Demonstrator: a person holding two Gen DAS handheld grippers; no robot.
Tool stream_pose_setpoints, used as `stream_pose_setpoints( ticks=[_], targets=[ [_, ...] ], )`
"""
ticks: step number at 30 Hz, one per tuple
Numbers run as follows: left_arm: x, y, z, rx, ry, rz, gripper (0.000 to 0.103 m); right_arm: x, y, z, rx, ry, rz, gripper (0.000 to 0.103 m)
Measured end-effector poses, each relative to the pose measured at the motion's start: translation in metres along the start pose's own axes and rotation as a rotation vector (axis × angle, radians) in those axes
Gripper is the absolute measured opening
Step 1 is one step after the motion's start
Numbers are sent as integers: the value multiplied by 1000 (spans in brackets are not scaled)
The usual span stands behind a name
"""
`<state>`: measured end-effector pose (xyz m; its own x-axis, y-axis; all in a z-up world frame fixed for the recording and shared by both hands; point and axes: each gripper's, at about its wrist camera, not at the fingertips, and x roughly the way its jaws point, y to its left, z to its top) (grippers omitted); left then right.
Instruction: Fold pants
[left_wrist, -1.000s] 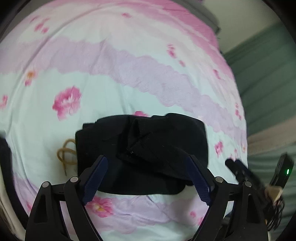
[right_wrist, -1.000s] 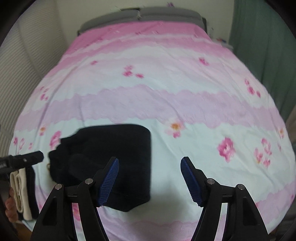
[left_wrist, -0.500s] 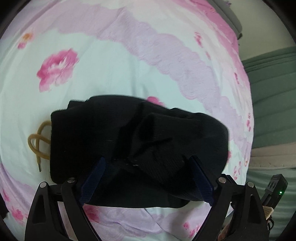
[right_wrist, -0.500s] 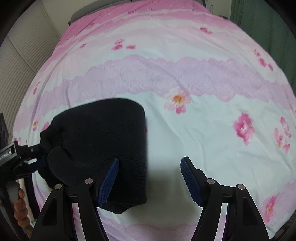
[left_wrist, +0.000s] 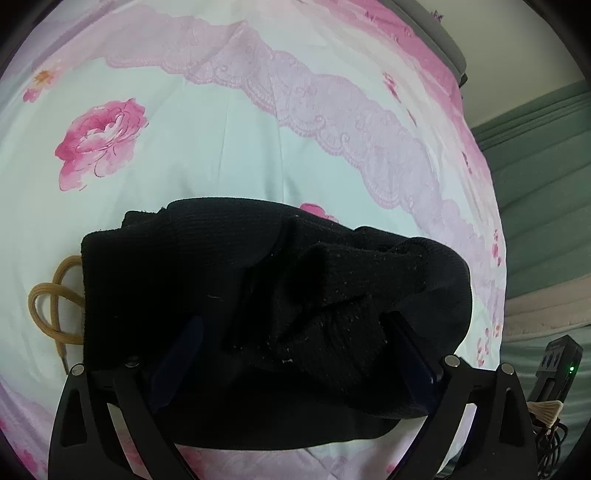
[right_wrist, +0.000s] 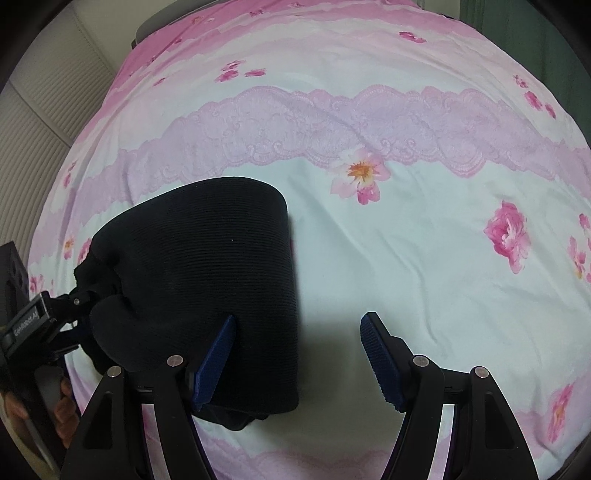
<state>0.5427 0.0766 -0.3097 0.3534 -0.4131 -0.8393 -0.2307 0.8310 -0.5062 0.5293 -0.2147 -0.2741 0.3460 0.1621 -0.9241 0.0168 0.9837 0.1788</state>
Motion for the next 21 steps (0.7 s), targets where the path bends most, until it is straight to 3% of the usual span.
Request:
stream_pose_setpoints(
  ticks=[1, 2, 4, 5, 9, 13, 15, 16, 17, 19, 21],
  targets=[
    [0, -1, 1, -5, -4, -13, 90, 1, -1, -1, 7, 0, 4, 70],
    [0, -2, 3, -11, -4, -34, 71, 1, -1, -1, 13, 0, 6, 70],
    [-3, -7, 7, -14, 8, -74, 51, 1, -1, -1, 12, -4, 9, 70],
    [-8, -13, 8, 2, -2, -83, 48, 0, 0, 0, 8, -6, 9, 70],
    [-11, -17, 9, 13, 4, -110, 49, -1, -1, 0, 7, -13, -3, 70],
    [17, 4, 15, -74, 93, -139, 68, 0, -5, -1, 27, -5, 10, 70],
    [26, 3, 18, -80, 116, -145, 69, 0, -4, -1, 23, -3, 12, 70],
    [28, 0, 21, -72, 129, -136, 67, 0, -3, 0, 16, -5, 10, 70],
    [28, -5, 23, -50, 133, -136, 52, 0, -1, 0, 8, -8, 6, 70],
    [25, -12, 25, -16, 145, -152, 40, 0, 1, 2, 0, -12, -7, 70],
    [13, -19, 25, 7, 134, -150, 34, -1, 1, 3, 3, -9, -15, 70]
  ],
)
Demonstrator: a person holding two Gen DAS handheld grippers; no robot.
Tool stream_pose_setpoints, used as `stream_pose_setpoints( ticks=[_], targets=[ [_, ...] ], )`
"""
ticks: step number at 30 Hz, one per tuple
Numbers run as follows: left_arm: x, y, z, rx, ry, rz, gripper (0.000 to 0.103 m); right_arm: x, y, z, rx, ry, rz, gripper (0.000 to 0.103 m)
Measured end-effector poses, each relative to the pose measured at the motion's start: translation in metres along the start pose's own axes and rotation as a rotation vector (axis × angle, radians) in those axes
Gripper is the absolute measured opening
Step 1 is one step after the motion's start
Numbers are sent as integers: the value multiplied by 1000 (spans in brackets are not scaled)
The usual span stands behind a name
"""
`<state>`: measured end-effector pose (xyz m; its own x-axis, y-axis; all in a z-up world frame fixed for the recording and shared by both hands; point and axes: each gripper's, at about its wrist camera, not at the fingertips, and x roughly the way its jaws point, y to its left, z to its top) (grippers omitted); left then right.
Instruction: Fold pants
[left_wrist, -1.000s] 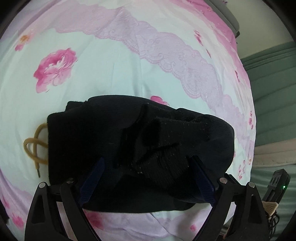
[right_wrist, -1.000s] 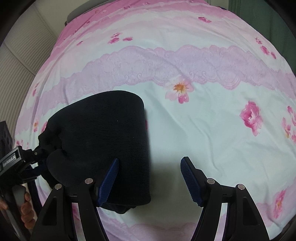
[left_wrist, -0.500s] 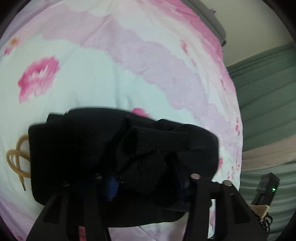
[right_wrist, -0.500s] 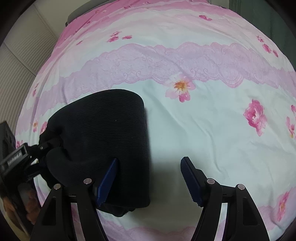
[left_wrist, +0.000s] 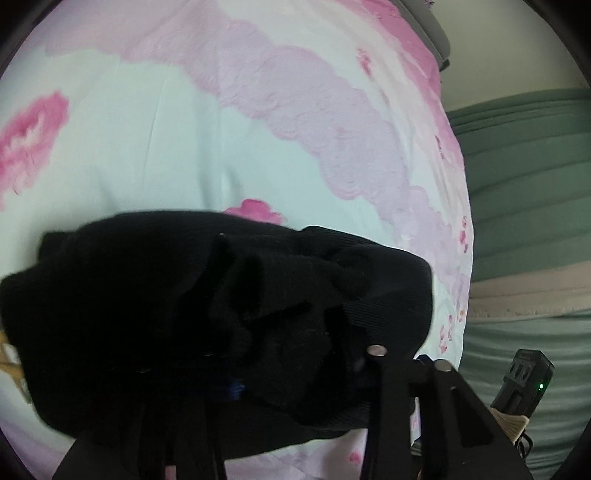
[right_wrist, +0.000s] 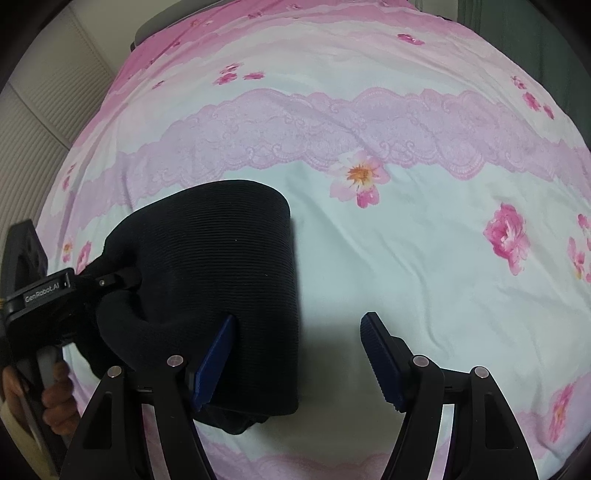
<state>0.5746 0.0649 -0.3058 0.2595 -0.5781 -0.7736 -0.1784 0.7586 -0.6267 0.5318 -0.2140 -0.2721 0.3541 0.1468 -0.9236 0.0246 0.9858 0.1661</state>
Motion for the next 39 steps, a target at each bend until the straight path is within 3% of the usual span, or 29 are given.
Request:
stream_pose_setpoints(
  ticks=[6, 8, 16, 19, 22, 26, 31, 34, 37, 39],
  targets=[
    [-45, -24, -6, 25, -71, 7, 30, -44, -6, -12, 28, -57, 38, 74],
    [-60, -34, -8, 57, -89, 34, 30, -49, 1, -25, 2, -24, 80, 74],
    [-120, -46, -11, 146, -151, 77, 29, 0, 55, -41, -135, 80, 121, 73],
    [-136, -51, -15, 221, -167, 145, 29, -1, 61, -34, -110, 30, 69, 71],
    [-128, -44, -16, 223, -142, 165, 29, -19, 53, -30, -39, -39, 45, 71],
    [-98, -27, -21, 235, -84, 204, 28, -30, 62, -40, -160, -51, -86, 71],
    [-79, -7, -28, 195, -28, 195, 28, -19, 58, -47, -234, 16, -151, 71],
    [-85, -5, -29, 219, -39, 202, 27, -19, 73, -56, -375, 45, -191, 73],
    [-92, -6, -30, 274, -60, 250, 27, -21, 83, -66, -435, 37, -210, 73],
    [-97, 1, -26, 281, -69, 287, 27, -14, 90, -66, -430, 86, -181, 73]
  ],
)
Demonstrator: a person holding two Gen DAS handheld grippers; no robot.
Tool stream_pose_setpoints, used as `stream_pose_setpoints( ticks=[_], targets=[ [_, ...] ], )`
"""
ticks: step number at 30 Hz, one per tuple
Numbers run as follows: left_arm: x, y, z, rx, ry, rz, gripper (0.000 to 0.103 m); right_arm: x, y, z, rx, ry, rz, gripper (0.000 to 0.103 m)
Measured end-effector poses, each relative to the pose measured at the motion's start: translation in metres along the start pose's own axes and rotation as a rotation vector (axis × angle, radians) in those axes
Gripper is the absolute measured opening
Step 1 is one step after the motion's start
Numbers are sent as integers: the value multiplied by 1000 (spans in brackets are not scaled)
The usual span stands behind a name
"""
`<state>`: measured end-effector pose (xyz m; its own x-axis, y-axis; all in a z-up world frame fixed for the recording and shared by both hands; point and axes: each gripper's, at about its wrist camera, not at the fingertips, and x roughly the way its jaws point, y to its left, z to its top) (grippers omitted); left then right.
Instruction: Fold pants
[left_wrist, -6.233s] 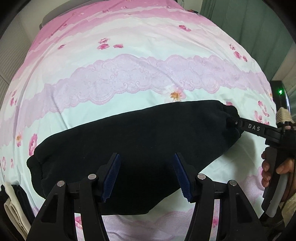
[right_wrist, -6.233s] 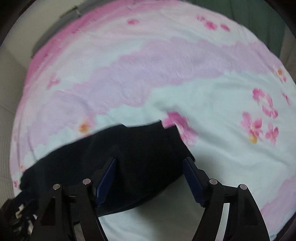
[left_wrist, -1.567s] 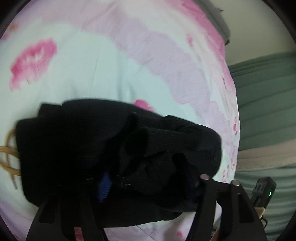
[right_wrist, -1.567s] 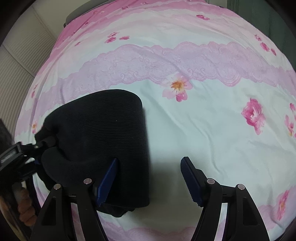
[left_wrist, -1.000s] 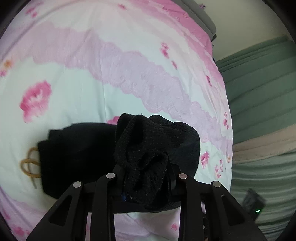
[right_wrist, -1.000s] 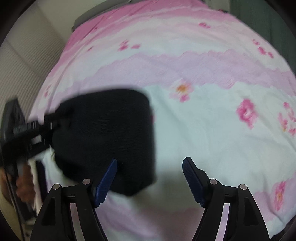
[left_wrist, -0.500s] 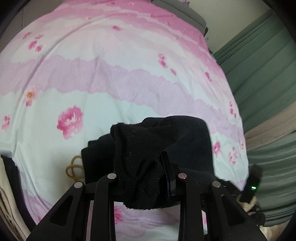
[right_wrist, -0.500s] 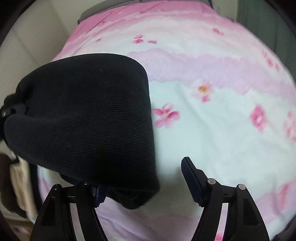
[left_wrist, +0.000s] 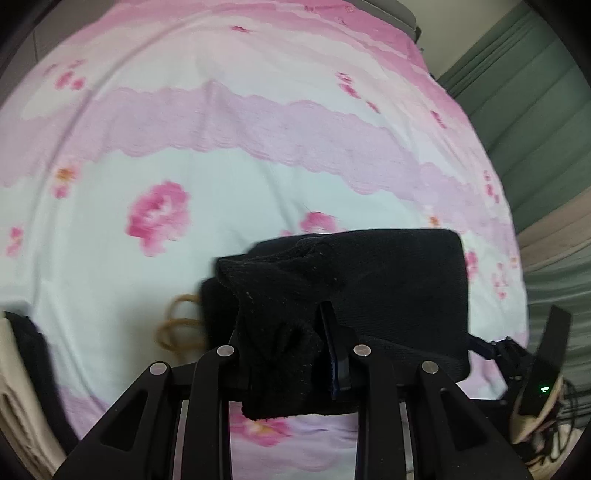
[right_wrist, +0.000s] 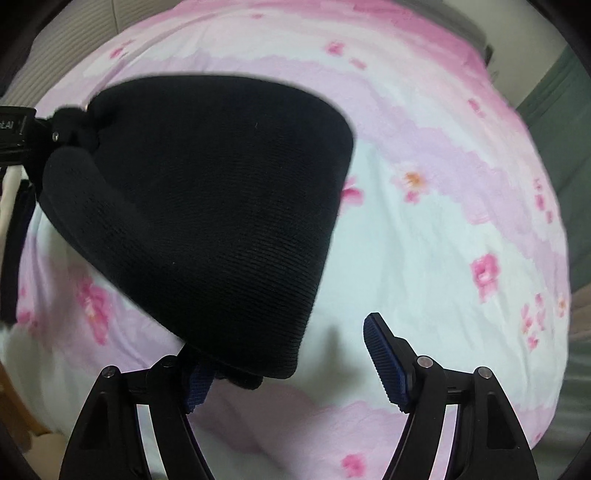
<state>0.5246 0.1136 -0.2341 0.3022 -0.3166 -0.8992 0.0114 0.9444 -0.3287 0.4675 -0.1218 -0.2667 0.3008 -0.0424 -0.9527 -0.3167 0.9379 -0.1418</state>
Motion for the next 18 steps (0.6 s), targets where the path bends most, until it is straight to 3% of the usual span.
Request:
stream_pose_setpoints(
  ticks=[2, 6, 9, 13, 15, 18],
  targets=[
    [1, 12, 0, -2, 4, 19, 27, -3, 5, 2, -4, -8, 28, 73],
    [11, 23, 0, -38, 40, -65, 27, -3, 9, 5, 5, -11, 98, 73],
    [14, 17, -3, -8, 32, -52, 28, 1, -3, 0, 20, 4, 114, 73],
    [15, 20, -4, -3, 37, -43, 28, -20, -16, -10, 34, 59, 211, 73],
    [14, 15, -5, 34, 33, -27, 28, -50, -24, -19, 60, 1, 280, 73],
    [14, 9, -5, 60, 34, -25, 28, -63, -51, -15, 181, -86, 222, 73]
  ],
)
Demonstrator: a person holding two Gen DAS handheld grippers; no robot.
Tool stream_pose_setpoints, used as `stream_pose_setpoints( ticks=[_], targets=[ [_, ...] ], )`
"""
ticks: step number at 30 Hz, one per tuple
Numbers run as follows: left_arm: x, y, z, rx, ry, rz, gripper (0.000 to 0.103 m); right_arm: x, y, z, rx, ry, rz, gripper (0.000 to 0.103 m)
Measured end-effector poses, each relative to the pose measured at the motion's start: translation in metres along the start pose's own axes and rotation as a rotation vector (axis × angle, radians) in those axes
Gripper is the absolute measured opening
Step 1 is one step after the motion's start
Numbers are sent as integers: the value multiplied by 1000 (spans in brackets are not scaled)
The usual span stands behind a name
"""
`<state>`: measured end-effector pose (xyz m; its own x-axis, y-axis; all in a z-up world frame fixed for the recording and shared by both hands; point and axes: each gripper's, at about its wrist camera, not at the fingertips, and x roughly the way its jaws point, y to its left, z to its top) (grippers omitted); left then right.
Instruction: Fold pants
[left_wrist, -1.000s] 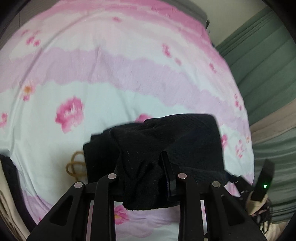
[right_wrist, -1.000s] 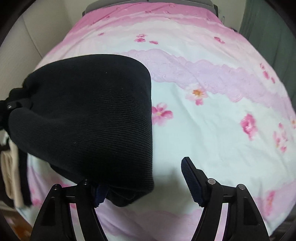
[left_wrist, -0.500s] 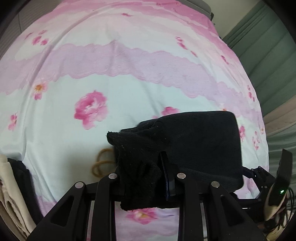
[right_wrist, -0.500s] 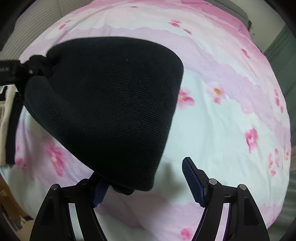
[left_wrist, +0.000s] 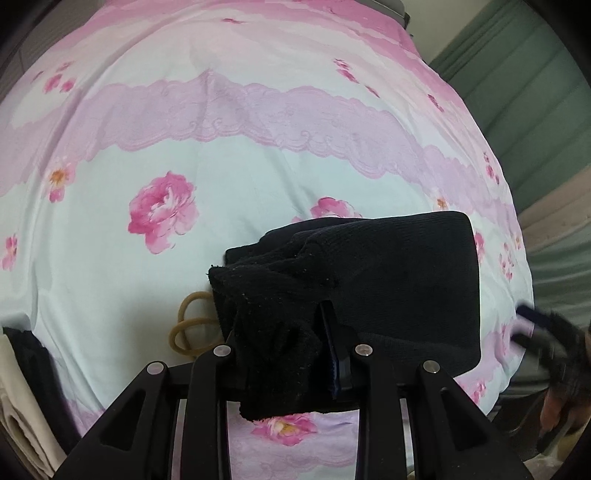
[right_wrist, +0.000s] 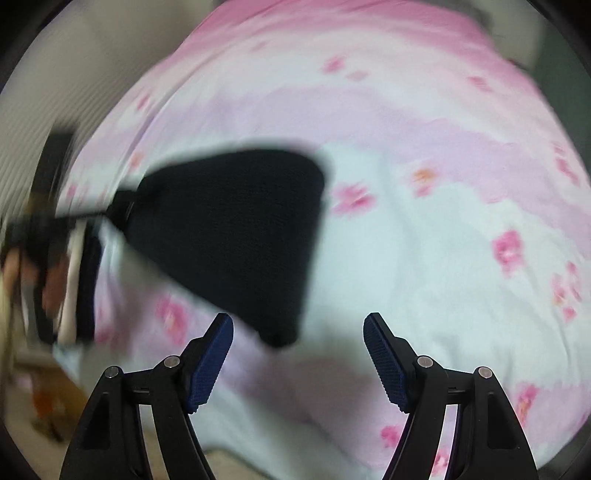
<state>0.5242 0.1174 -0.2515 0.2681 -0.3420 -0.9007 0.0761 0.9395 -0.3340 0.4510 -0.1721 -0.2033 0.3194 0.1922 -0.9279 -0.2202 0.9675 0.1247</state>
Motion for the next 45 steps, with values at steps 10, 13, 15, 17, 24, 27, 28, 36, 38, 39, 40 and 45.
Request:
stream_pose_setpoints(
  ticks=[10, 13, 15, 17, 24, 27, 28, 36, 38, 39, 40, 45],
  targets=[
    [6, 5, 1, 57, 34, 5, 30, 67, -17, 36, 180, 5, 10, 71],
    [16, 7, -1, 68, 48, 19, 31, 81, -23, 35, 169, 44, -11, 71],
    [22, 9, 0, 60, 52, 20, 34, 91, -25, 33, 152, 61, -19, 72],
    [27, 13, 0, 48, 56, 21, 40, 97, -26, 33, 146, 74, -27, 72],
    [27, 24, -2, 21, 71, 33, 63, 108, -30, 32, 165, 91, -14, 75],
    [16, 22, -3, 26, 66, 22, 63, 98, -30, 30, 191, 90, 10, 76],
    [14, 23, -4, 22, 69, 17, 64, 93, -29, 29, 194, 84, 17, 76],
    [25, 38, -6, -59, 100, -80, 74, 86, -9, 23, 154, 87, 123, 76],
    [35, 47, -5, -85, 119, -100, 78, 100, -10, 23, 180, 107, 150, 76],
    [37, 49, -5, -91, 118, -103, 80, 104, -11, 22, 193, 109, 163, 76],
    [39, 51, -5, -92, 116, -102, 86, 107, -11, 23, 201, 110, 167, 76],
    [57, 60, -7, -143, 143, -180, 87, 124, -12, 25, 210, 118, 196, 76]
  ],
)
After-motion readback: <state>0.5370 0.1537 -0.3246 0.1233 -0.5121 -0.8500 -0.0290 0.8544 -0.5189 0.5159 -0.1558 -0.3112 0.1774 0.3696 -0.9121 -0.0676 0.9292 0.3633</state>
